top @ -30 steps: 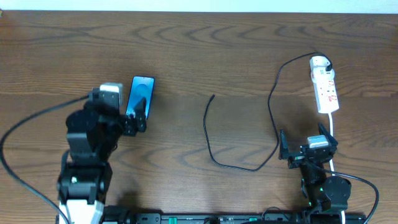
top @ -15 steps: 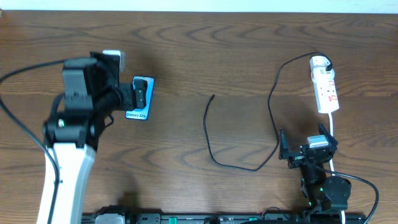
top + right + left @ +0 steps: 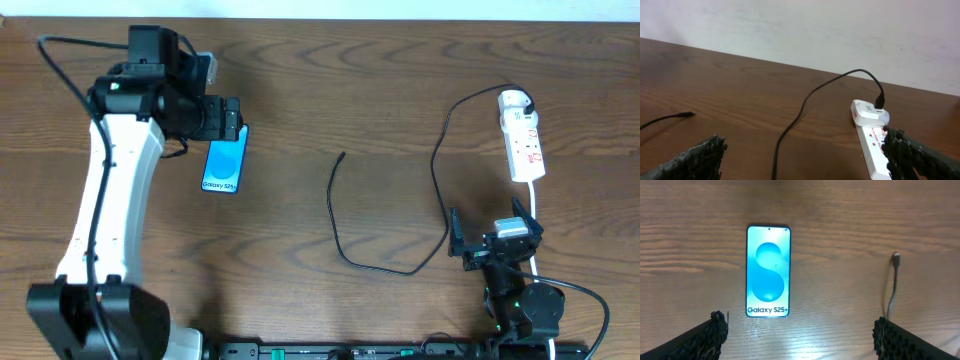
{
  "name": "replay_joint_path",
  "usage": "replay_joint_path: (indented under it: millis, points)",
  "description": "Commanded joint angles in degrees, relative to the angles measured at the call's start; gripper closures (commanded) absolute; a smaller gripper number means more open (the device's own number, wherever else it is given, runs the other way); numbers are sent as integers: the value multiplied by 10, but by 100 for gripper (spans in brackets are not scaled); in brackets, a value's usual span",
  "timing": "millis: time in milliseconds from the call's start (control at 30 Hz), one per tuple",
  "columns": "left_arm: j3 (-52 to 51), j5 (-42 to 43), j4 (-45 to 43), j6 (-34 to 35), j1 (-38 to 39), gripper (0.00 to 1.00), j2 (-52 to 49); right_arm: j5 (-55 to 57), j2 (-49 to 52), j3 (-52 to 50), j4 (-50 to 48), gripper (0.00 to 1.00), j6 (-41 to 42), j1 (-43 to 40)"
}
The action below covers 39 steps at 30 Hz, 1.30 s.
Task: Plug charger to phone and switch on socket
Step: 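Move the left gripper forward over the blue phone, then lower the left gripper and close it on the phone's bottom edge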
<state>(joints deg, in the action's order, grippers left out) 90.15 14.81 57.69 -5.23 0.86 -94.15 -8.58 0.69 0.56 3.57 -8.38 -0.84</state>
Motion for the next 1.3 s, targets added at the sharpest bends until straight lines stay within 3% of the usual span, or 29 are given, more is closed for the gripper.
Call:
replay_joint_path:
  millis: [0, 400, 1267]
  points:
    - [12, -9, -2, -23, 1, 6, -26, -4, -3, -2, 0, 1, 6, 2]
    - [12, -81, -52, -26, 2, 6, -122, -4, -3, -2, 0, 1, 6, 2]
    - [7, -91, -68, -2, 2, 6, -262, -4, -3, -2, 0, 1, 6, 2]
